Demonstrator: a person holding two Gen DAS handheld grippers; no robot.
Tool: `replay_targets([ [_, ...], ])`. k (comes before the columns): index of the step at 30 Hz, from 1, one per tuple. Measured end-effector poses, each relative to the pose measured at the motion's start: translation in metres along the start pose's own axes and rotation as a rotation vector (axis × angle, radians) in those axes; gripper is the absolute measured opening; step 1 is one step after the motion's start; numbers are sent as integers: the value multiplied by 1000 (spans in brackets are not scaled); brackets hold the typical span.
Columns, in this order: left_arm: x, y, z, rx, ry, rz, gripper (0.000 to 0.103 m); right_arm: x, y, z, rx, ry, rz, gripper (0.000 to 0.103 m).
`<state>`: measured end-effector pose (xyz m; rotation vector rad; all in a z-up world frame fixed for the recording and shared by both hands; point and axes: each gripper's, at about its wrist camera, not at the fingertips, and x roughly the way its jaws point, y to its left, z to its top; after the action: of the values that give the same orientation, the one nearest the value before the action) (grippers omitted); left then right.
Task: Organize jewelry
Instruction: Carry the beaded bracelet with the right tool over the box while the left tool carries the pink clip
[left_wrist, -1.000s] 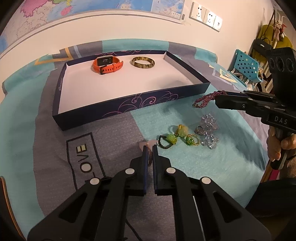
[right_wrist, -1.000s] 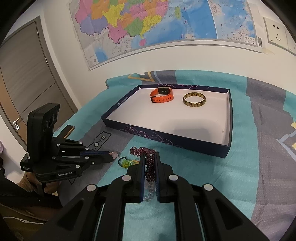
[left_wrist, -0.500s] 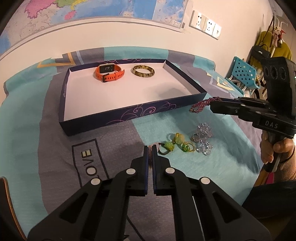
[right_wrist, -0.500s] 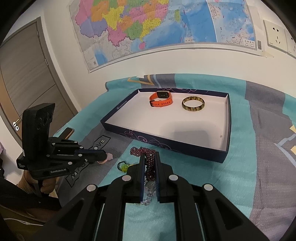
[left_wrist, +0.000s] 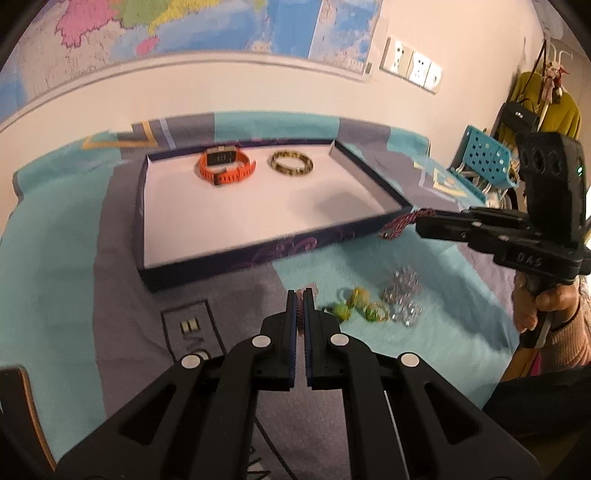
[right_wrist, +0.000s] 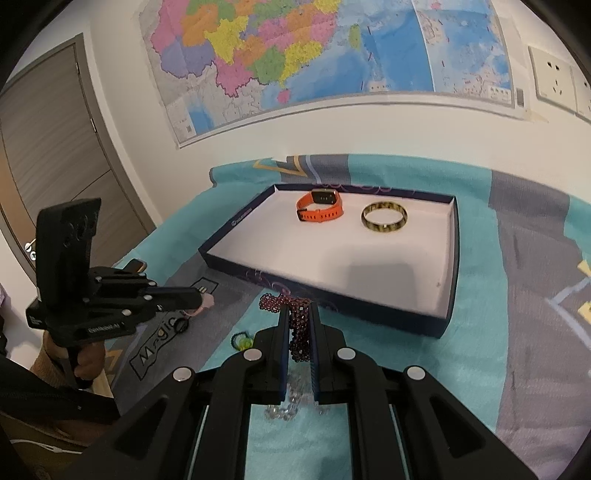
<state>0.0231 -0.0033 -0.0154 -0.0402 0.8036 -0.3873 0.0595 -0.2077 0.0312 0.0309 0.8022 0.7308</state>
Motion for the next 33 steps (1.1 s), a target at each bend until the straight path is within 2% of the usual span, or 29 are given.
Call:
replay_targets([
  [5, -5, 6, 18, 14, -39, 24, 4, 3, -4, 17, -22, -21, -12, 8],
  [16, 7, 19, 54, 23, -61, 47, 4, 25, -24, 49, -44, -17, -55, 8],
  [33, 53, 40, 89, 9, -13, 69, 4, 80, -45, 82, -68, 64, -95, 8],
])
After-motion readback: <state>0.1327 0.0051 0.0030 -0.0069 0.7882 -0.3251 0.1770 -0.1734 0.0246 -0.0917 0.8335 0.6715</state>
